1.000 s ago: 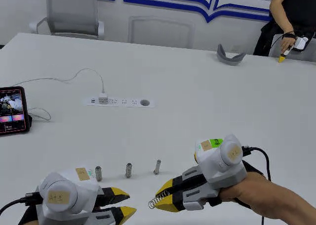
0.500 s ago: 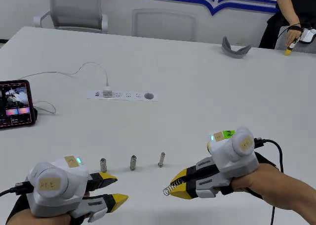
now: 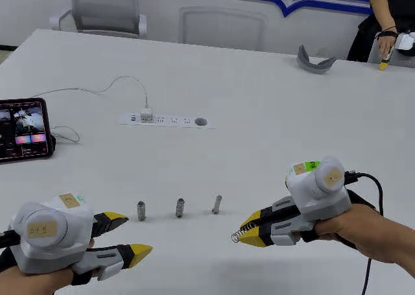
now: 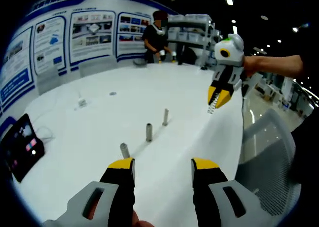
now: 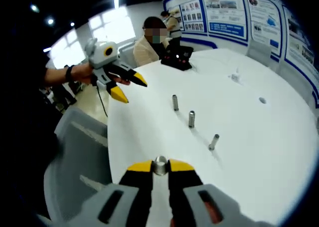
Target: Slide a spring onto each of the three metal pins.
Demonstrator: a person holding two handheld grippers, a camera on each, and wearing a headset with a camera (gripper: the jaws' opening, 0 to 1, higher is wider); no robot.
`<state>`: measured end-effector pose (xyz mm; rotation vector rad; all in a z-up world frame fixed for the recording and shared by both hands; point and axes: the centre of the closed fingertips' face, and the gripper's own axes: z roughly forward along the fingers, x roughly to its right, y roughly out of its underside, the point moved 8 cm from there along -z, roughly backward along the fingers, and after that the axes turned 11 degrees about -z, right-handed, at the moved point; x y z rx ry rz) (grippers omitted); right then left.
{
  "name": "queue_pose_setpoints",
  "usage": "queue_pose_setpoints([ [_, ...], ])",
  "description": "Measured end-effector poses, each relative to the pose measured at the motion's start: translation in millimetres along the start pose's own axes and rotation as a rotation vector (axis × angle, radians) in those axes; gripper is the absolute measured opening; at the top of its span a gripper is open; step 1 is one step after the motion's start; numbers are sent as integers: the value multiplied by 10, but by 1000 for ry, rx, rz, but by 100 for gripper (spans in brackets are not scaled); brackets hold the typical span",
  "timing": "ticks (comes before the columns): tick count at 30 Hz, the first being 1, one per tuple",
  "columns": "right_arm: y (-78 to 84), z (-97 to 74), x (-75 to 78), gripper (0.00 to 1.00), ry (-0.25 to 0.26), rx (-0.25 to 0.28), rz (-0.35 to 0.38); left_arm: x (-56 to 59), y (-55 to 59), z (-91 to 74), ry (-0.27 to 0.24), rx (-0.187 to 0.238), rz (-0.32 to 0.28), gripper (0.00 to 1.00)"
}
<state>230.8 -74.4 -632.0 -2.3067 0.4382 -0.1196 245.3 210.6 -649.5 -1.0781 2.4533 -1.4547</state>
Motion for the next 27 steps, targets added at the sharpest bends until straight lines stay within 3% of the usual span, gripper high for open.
queue_pose_setpoints([
  [7, 17, -11, 46, 12, 11, -20, -1, -95, 75, -78, -29, 2, -20, 49],
  [27, 81, 50, 319, 12, 65, -96, -4, -205, 176, -179, -97, -1, -70, 62],
])
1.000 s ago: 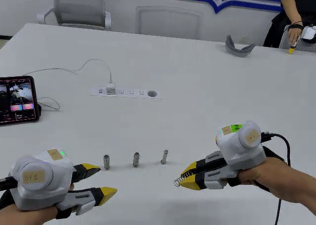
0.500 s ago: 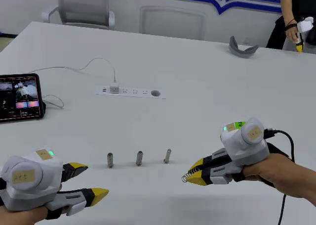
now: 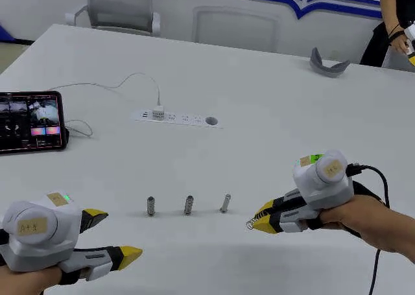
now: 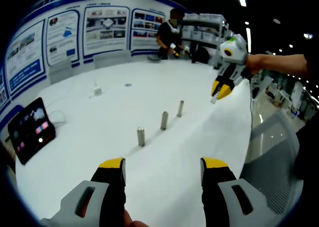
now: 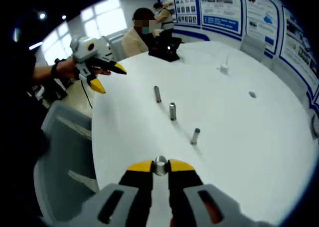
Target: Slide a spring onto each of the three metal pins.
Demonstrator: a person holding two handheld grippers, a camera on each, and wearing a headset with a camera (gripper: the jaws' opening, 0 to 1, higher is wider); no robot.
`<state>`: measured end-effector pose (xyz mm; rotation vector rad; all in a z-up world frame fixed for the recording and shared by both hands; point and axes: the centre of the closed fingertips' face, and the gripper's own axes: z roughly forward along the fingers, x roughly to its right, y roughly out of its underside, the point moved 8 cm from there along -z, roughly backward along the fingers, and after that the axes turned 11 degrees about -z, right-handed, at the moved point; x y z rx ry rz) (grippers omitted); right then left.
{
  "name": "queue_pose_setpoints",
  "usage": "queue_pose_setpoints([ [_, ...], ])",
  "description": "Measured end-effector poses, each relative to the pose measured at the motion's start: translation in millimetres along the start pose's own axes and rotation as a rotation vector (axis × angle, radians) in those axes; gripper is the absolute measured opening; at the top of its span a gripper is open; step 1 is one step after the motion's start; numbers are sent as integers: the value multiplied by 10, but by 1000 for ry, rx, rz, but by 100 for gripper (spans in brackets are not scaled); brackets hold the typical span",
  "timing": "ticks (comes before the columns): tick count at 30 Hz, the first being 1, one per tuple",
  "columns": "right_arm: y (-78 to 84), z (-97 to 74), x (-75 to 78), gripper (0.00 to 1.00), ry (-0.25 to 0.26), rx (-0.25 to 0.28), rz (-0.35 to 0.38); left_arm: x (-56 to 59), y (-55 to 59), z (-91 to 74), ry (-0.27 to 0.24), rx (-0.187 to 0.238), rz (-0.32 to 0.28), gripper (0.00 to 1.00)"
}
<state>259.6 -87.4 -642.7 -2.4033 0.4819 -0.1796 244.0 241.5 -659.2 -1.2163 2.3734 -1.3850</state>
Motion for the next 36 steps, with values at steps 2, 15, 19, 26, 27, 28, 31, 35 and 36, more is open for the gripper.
queue_pose_setpoints([
  [2, 3, 26, 25, 12, 2, -6, -4, -14, 13, -12, -6, 4, -6, 63],
  [15, -11, 216, 239, 13, 14, -64, -16, -69, 81, -143, -46, 23, -50, 68],
  [19, -39, 266, 310, 13, 15, -70, -22, -84, 98, -163, -51, 26, -58, 68],
  [26, -106, 335, 442, 13, 9, -81, -45, -58, 114, -215, -52, 37, -77, 70],
  [27, -113, 341, 465, 13, 11, -81, -46, -62, 123, -218, -53, 36, -79, 70],
  [28, -128, 346, 493, 13, 11, -82, -47, -66, 136, -224, -54, 36, -81, 70],
  [31, -149, 365, 548, 13, 8, -86, -54, -60, 155, -239, -47, 43, -93, 72],
  [35, -180, 388, 623, 13, 13, -89, -65, -56, 174, -259, -51, 45, -99, 72],
  [36, -190, 394, 634, 13, 11, -88, -64, -57, 178, -262, -52, 44, -99, 72],
])
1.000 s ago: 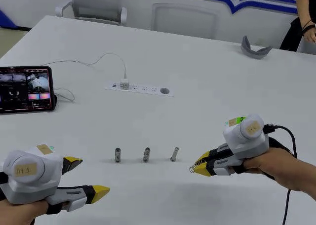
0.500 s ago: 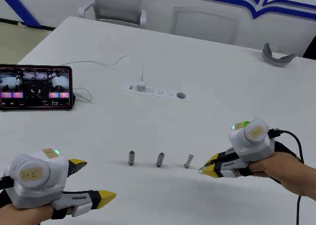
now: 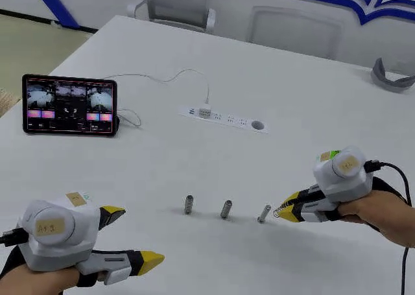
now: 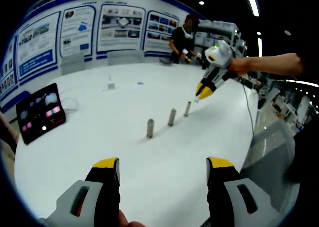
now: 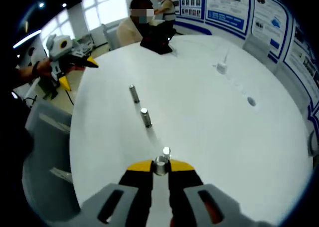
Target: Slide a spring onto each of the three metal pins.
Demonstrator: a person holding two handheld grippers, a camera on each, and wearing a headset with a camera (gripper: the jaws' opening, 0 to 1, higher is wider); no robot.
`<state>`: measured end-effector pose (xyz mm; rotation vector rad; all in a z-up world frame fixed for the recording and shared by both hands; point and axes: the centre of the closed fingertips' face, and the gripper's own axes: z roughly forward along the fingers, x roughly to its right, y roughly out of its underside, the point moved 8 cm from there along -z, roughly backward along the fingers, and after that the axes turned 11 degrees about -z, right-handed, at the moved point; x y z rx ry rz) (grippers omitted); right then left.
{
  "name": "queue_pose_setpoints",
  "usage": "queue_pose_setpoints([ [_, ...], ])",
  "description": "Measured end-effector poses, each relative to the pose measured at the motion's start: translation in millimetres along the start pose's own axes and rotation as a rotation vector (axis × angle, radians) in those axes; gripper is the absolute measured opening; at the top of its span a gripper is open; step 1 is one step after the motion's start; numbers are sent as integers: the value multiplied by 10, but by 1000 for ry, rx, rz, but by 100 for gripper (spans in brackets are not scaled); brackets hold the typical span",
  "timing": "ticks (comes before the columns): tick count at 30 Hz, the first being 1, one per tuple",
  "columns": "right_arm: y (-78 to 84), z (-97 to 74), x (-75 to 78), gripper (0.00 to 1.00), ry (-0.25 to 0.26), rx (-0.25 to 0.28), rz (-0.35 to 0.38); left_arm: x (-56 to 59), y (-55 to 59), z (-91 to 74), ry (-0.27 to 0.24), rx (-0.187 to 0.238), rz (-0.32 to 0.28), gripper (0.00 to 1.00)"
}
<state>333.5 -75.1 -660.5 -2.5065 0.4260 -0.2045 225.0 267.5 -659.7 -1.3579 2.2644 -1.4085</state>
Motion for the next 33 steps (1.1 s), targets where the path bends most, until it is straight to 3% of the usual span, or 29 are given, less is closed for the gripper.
queue_pose_setpoints([
  [9, -84, 101, 97, 13, -12, -9, -15, -25, 48, -52, -9, -2, -11, 72],
  [33, -129, 393, 116, 13, -77, -94, -98, -64, 71, -178, -39, 1, -29, 71],
])
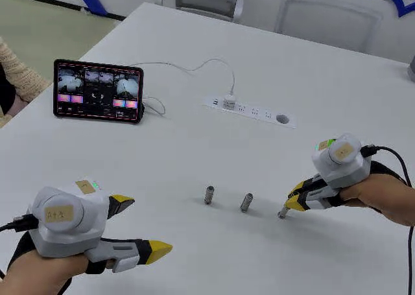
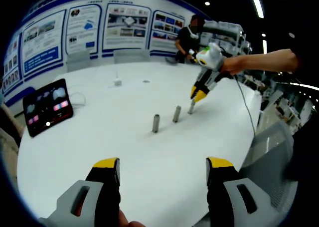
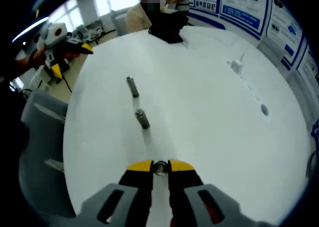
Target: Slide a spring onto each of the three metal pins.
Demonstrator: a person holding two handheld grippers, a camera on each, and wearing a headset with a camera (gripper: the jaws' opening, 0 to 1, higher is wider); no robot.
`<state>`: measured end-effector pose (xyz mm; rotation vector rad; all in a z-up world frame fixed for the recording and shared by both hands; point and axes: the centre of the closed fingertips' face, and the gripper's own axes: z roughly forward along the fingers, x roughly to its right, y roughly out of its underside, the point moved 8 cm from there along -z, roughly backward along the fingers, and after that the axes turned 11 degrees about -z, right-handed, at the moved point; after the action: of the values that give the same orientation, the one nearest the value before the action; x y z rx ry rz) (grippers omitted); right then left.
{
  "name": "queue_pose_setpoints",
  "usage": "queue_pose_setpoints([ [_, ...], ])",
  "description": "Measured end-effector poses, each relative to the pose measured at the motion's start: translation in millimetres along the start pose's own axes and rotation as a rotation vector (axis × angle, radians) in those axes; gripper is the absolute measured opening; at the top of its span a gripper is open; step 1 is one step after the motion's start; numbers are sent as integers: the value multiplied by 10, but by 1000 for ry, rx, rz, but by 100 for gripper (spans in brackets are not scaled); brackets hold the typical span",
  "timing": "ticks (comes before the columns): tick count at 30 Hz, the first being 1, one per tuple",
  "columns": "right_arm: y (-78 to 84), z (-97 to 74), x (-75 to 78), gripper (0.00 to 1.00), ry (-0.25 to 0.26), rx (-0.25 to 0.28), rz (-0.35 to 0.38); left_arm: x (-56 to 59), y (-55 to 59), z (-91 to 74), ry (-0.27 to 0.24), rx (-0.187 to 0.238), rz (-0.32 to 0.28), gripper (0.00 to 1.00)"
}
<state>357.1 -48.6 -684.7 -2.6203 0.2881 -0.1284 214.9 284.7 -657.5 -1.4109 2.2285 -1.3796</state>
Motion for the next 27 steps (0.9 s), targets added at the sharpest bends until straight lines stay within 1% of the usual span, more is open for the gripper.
queue_pose_setpoints([
  [13, 52, 148, -14, 13, -18, -40, -29, -20, 12, -11, -6, -2, 1, 71],
  [27, 147, 292, -19, 13, -34, -73, -37, 0, 33, -30, -12, -7, -2, 71],
])
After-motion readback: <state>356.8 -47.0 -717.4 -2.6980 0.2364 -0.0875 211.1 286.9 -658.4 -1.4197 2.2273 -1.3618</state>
